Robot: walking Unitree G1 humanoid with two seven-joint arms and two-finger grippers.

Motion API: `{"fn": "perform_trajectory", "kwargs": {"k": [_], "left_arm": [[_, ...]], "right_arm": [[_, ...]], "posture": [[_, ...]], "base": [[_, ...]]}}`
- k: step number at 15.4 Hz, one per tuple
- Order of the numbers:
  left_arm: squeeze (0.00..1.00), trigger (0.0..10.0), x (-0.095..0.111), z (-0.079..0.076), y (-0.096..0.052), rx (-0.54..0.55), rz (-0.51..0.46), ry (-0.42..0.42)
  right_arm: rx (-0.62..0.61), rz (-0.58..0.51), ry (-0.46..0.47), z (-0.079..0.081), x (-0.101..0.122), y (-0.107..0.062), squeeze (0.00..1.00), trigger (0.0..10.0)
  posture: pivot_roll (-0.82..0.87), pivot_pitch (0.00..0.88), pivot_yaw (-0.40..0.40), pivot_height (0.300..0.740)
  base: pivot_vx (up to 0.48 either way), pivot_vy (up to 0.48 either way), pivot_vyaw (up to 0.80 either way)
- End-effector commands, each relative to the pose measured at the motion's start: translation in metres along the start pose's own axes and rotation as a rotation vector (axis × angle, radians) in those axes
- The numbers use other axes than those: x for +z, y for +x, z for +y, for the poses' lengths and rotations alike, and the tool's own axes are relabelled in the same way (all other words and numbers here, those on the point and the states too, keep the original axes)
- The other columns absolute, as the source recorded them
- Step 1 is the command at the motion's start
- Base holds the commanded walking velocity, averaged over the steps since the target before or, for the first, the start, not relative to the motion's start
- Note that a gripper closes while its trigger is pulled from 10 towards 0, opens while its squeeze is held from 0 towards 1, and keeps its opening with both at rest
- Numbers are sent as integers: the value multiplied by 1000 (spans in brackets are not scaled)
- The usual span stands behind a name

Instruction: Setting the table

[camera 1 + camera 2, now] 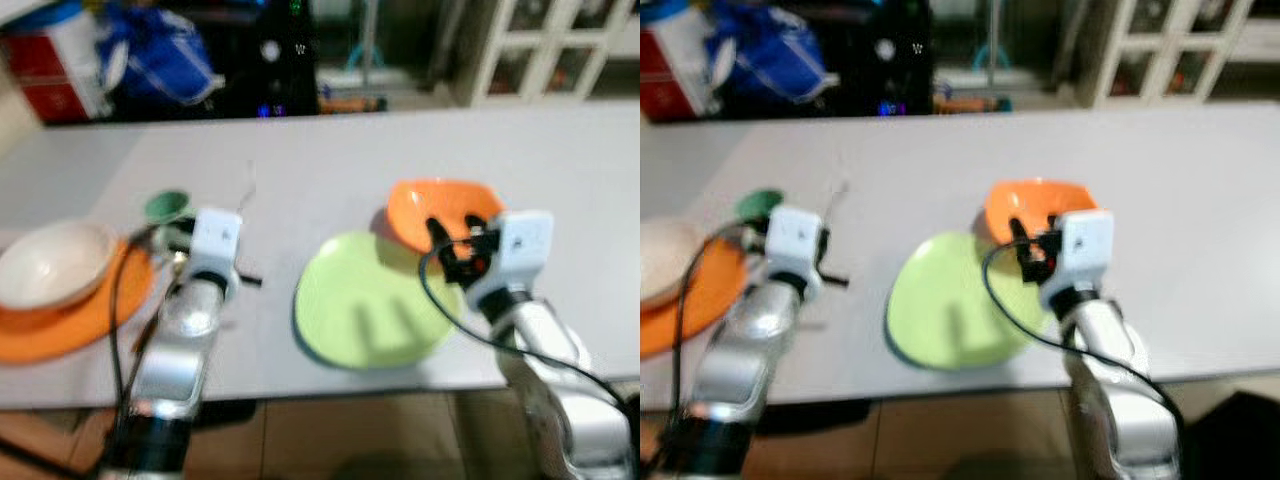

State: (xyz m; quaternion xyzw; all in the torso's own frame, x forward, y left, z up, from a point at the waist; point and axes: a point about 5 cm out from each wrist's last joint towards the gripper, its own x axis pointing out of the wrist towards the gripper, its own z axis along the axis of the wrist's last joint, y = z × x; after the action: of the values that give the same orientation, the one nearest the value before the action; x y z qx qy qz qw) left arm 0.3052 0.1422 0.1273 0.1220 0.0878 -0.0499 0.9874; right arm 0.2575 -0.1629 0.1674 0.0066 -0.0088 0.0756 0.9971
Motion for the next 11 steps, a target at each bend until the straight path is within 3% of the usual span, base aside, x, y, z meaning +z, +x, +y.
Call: {"fn": "perform_trajectory", "kwargs": {"k": [1,3,6,11], "left_arm": [[0,10000,-2,-2,1,1,24,22],[0,10000,-7,-7,1,-10,74,50],[0,10000,-28,-4,1,79,261,147],[0,10000,-35,-13,2,55,326,143]], "right_arm": [[3,0,2,-1,2,-1,0,10000],[3,-3,1,-4,3,-2,0,10000],[102,25,-6,-3,4,-5,0,10000],[280,69,-12,10,3,-9,0,10000]], "posture": [[-90,0,43,740],[-91,0,42,740],[-97,0,41,740],[-92,0,35,740]], "base": [[0,0,0],[0,0,0],[0,0,0],[0,0,0]]}}
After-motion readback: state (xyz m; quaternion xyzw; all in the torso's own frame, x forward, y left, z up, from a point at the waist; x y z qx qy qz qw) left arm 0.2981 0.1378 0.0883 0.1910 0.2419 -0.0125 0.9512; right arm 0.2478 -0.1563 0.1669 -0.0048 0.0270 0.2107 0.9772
